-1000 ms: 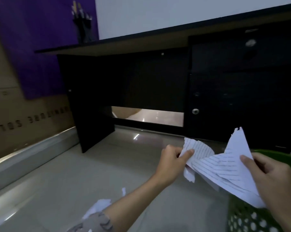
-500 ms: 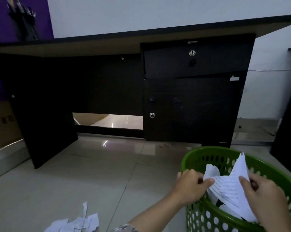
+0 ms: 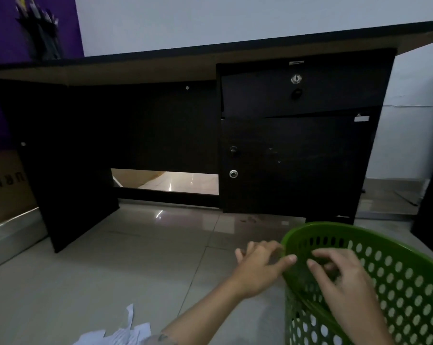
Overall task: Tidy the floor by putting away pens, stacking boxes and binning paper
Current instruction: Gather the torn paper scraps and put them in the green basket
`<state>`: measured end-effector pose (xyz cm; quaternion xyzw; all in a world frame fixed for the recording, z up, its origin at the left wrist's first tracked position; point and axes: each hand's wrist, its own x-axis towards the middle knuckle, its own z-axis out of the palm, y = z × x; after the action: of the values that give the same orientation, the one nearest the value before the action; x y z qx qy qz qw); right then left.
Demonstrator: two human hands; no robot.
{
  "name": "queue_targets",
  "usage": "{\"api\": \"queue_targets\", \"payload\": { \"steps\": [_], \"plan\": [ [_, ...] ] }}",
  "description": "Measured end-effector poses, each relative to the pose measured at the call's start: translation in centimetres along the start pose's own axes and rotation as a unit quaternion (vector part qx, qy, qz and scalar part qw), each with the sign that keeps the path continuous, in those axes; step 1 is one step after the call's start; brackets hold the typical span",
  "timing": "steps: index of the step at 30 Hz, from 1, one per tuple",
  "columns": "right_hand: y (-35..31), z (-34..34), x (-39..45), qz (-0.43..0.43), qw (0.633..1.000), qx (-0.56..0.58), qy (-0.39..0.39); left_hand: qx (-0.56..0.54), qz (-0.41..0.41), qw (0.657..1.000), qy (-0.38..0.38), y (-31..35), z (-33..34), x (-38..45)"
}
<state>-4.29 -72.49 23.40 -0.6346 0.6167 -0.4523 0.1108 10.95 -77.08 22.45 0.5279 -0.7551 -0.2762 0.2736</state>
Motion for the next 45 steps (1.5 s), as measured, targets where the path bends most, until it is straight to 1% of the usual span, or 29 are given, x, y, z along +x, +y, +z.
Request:
{"api": "queue_targets", "payload": {
  "steps": [2, 6, 8, 10, 14, 16, 21, 24, 28, 32, 35, 40, 45],
  "plan": [
    [-1.5, 2.4, -0.3, -0.062, 0.997, 0.027, -0.022, 0.022, -0.023, 0.999, 0.038, -1.8, -2.0, -0.7],
    [-4.6, 8.2, -0.7, -0.144, 0.984, 0.069, -0.083, 0.039, -0.076, 0.992, 0.094, -6.3, -6.3, -3.3],
    [-6.1, 10.8, -0.9, -0.168, 0.976, 0.081, -0.111, 0.058, -0.098, 0.988, 0.105, -8.0, -8.4, -5.0],
    [-8.1, 14.1, -1.5, -0.199, 0.963, 0.085, -0.159, 0.077, -0.126, 0.982, 0.119, -10.6, -11.0, -7.4],
    [-11.1, 18.6, -2.8, -0.245, 0.938, 0.075, -0.234, 0.129, -0.159, 0.971, 0.125, -14.9, -15.3, -12.0],
    [-13.3, 21.6, -4.1, -0.267, 0.919, 0.063, -0.282, 0.147, -0.187, 0.963, 0.129, -17.9, -17.8, -15.7],
    [-17.7, 27.7, -7.3, -0.349, 0.863, 0.016, -0.365, 0.177, -0.274, 0.94, 0.099, -25.1, -22.4, -23.8],
    [-20.2, 31.1, -9.3, -0.397, 0.819, -0.017, -0.414, 0.18, -0.313, 0.928, 0.096, -28.5, -23.9, -28.2],
    [-22.9, 34.7, -11.9, -0.468, 0.753, -0.082, -0.455, 0.178, -0.345, 0.918, 0.078, -32.2, -24.0, -33.0],
    [-24.4, 37.5, -15.7, -0.501, 0.701, -0.119, -0.493, 0.181, -0.374, 0.908, 0.057, -35.8, -23.3, -38.0],
    [-24.3, 38.6, -18.2, -0.505, 0.679, -0.132, -0.516, 0.208, -0.391, 0.896, 0.026, -38.5, -22.7, -41.0],
    [-23.5, 39.4, -21.3, -0.494, 0.669, -0.136, -0.538, 0.265, -0.421, 0.866, -0.054, -43.1, -21.9, -44.3],
    [-22.6, 40.4, -23.2, -0.498, 0.652, -0.138, -0.555, 0.283, -0.413, 0.856, -0.129, -46.0, -21.2, -45.9]
  ]
}}
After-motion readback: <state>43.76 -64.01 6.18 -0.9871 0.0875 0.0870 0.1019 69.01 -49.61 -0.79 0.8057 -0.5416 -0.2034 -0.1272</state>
